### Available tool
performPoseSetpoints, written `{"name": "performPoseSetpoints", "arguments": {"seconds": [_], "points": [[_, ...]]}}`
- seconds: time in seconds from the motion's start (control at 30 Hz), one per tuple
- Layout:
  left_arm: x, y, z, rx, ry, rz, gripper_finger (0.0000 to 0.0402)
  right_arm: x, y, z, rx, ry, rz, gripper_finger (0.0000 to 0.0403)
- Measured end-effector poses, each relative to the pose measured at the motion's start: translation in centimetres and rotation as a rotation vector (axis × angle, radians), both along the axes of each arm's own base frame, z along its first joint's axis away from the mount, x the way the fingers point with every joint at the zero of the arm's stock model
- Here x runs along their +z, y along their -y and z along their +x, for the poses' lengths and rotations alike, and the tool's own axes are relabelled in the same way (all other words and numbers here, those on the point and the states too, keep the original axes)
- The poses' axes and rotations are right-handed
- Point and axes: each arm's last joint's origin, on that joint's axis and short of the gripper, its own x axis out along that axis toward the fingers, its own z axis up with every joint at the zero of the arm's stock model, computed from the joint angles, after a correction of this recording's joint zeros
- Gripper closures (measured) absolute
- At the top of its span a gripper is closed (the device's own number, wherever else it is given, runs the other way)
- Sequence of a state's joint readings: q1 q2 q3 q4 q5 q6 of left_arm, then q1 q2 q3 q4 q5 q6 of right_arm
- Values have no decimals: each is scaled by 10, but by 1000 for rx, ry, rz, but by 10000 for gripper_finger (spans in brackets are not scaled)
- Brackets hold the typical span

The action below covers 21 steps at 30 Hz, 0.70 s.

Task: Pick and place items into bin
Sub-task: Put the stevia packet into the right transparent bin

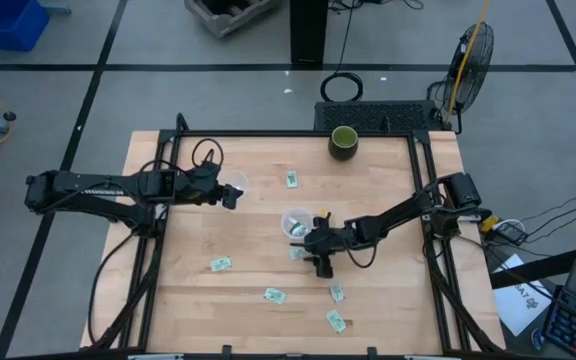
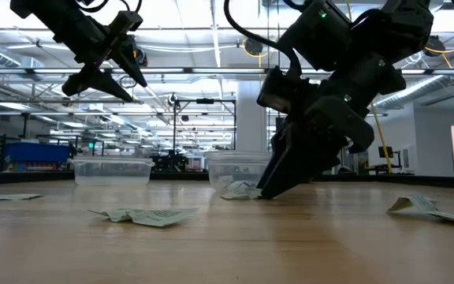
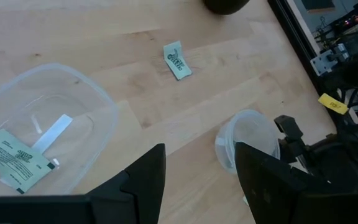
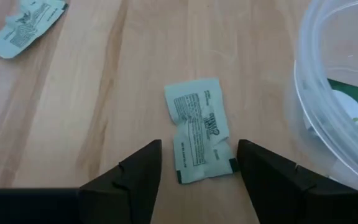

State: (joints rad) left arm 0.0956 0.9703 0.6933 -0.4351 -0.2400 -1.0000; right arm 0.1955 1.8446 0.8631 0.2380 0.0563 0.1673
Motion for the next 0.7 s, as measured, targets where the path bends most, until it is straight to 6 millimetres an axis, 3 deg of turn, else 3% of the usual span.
{"name": "performPoseSetpoints", "arguments": {"seconds": [0.5, 0.7], "points": [[0, 0, 0, -2, 0, -1, 204, 0, -5, 0, 21, 7, 22, 349], [0, 0, 0, -3, -1, -1, 204, 15, -18, -1, 80, 67, 58, 395]]}}
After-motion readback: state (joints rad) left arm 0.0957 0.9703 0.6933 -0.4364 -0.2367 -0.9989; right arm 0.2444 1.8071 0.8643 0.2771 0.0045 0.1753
